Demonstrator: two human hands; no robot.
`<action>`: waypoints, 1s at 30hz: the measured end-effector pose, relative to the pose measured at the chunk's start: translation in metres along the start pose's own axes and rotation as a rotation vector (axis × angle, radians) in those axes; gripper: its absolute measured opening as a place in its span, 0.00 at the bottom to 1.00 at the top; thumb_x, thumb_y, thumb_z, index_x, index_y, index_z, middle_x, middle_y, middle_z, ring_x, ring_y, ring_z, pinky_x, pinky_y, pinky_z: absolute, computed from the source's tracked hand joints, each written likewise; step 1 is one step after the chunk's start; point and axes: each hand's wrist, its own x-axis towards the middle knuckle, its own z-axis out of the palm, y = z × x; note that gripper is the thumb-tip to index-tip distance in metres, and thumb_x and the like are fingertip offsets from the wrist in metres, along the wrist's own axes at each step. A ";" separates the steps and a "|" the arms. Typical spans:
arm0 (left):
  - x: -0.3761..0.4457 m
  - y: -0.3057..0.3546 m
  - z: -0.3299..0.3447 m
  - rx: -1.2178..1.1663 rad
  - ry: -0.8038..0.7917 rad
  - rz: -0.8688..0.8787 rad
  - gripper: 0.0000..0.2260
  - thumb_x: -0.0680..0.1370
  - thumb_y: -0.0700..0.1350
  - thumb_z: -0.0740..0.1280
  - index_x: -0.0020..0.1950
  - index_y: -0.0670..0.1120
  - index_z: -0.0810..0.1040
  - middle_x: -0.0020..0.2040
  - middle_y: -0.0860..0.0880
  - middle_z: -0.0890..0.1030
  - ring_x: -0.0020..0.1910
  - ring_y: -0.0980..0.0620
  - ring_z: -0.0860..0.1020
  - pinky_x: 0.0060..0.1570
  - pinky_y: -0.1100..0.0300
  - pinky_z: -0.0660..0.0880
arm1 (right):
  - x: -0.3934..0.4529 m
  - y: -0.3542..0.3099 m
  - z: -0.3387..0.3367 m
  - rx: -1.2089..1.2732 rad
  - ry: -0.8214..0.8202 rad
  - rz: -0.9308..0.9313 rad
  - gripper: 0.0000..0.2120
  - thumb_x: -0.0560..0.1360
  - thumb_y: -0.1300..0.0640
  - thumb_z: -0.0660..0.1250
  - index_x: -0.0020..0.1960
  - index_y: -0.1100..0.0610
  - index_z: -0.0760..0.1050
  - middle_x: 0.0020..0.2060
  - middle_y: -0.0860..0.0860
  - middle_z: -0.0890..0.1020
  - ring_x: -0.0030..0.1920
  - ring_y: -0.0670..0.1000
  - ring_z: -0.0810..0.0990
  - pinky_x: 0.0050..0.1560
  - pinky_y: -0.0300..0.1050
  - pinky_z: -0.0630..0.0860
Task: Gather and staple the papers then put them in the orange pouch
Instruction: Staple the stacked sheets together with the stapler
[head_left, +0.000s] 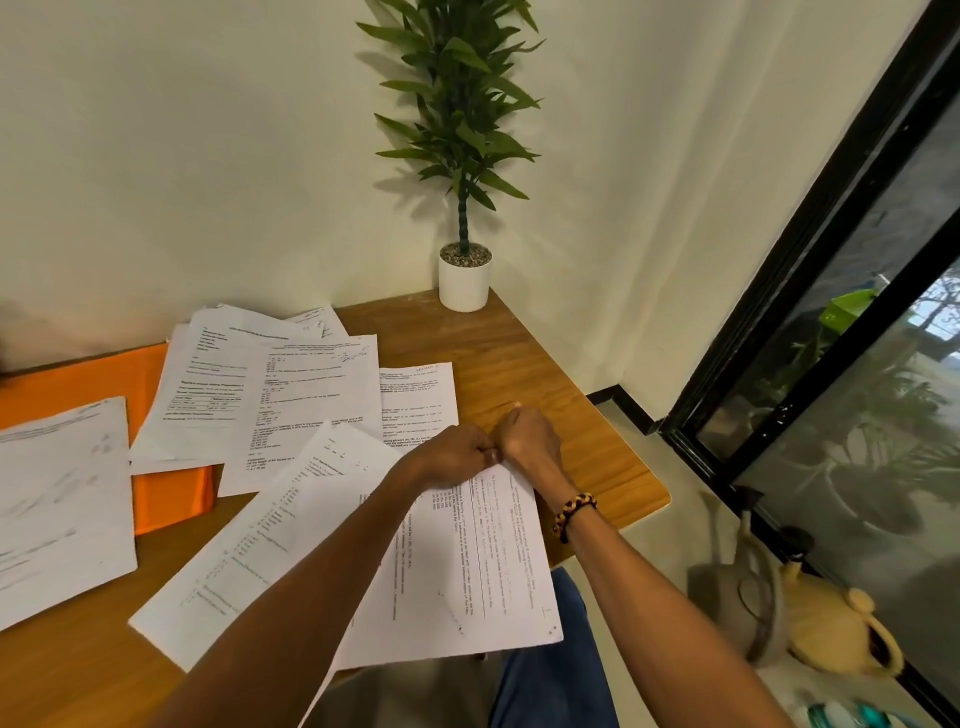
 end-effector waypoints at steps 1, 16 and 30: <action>-0.001 0.001 0.000 -0.006 0.001 0.007 0.17 0.83 0.49 0.63 0.34 0.51 0.77 0.32 0.51 0.78 0.33 0.52 0.76 0.37 0.56 0.70 | 0.002 -0.001 0.000 0.017 0.014 0.024 0.18 0.84 0.52 0.52 0.38 0.53 0.71 0.31 0.49 0.74 0.30 0.50 0.72 0.32 0.50 0.71; 0.005 0.001 -0.024 -0.268 0.365 0.032 0.16 0.84 0.51 0.61 0.40 0.47 0.78 0.38 0.49 0.81 0.38 0.53 0.79 0.41 0.59 0.69 | 0.015 0.004 -0.068 0.141 -0.174 0.027 0.25 0.82 0.46 0.65 0.75 0.54 0.65 0.68 0.54 0.76 0.63 0.55 0.76 0.56 0.49 0.75; 0.020 -0.013 -0.045 -0.572 0.757 -0.246 0.12 0.85 0.52 0.59 0.48 0.47 0.76 0.48 0.47 0.79 0.51 0.45 0.78 0.53 0.52 0.74 | 0.021 0.025 -0.087 0.387 -0.042 -0.010 0.35 0.64 0.33 0.78 0.58 0.56 0.74 0.56 0.56 0.83 0.56 0.60 0.83 0.48 0.52 0.81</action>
